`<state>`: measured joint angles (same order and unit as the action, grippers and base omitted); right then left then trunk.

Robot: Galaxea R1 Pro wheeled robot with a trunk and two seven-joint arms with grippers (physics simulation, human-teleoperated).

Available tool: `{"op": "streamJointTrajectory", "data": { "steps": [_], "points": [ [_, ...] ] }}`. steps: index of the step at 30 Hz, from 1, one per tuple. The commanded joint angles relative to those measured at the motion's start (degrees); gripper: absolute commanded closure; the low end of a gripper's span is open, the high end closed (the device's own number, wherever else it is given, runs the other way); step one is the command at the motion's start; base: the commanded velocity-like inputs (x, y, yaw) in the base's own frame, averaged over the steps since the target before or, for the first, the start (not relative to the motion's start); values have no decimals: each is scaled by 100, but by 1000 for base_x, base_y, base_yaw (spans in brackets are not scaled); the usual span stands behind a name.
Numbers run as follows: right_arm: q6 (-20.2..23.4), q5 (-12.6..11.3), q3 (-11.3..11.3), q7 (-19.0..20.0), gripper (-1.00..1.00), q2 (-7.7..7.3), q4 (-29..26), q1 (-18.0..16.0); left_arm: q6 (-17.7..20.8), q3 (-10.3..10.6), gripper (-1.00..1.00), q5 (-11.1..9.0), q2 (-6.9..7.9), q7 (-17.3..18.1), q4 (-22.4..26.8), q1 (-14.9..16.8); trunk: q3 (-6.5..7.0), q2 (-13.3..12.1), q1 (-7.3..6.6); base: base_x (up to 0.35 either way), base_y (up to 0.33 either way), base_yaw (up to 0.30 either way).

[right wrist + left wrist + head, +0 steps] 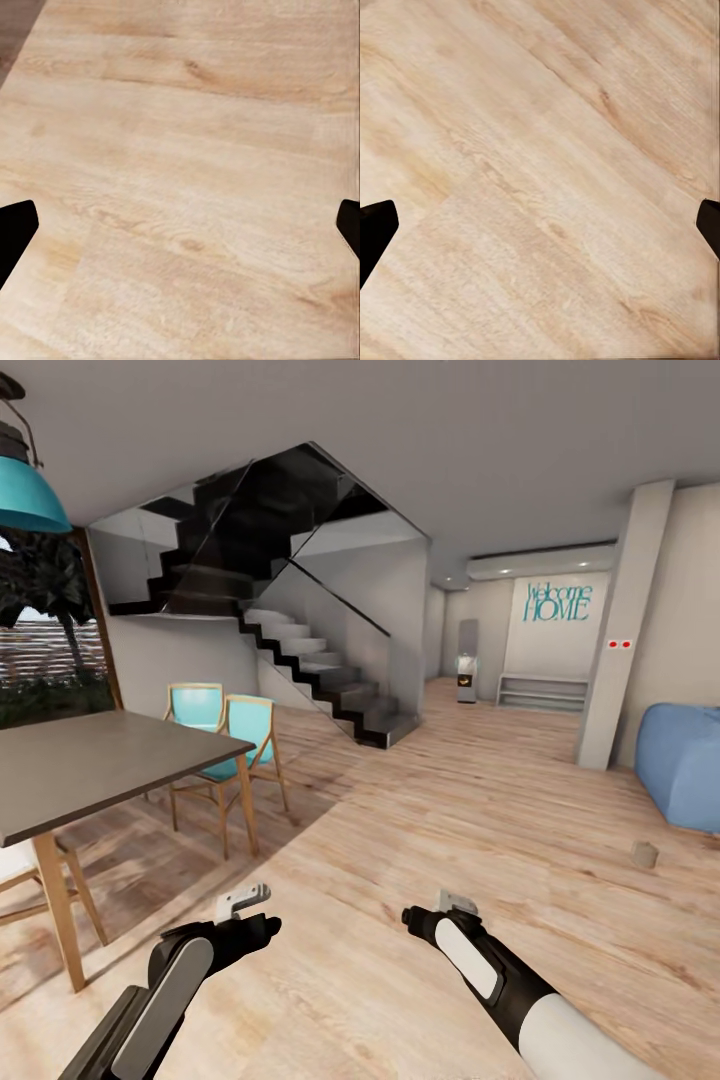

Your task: Place each of the two pumpkins and all three candles from the living room inside a cabinet in the living room (use any cabinet), then make sure every cabinet is closed, and position the cauldron so it is next to a table in the living room.

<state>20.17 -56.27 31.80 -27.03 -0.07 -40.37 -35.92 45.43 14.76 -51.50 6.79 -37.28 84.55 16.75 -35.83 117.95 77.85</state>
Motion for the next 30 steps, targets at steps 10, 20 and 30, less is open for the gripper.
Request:
{"op": "streamJointTrajectory", "data": {
  "steps": [10,20,30],
  "points": [
    [14,-23,20,-38,-100,6,-6,-6,1,9,-100,-62,6,-60,9,4,24,3,-1,0,0,-286],
    [14,-7,20,-30,-100,7,-13,-7,1,9,-100,-60,6,-60,9,4,55,3,-1,179,0,-285],
    [14,10,20,-27,-100,13,-14,-6,1,9,-100,-62,6,-60,9,4,85,3,-1,318,0,-285]
  ]
}}
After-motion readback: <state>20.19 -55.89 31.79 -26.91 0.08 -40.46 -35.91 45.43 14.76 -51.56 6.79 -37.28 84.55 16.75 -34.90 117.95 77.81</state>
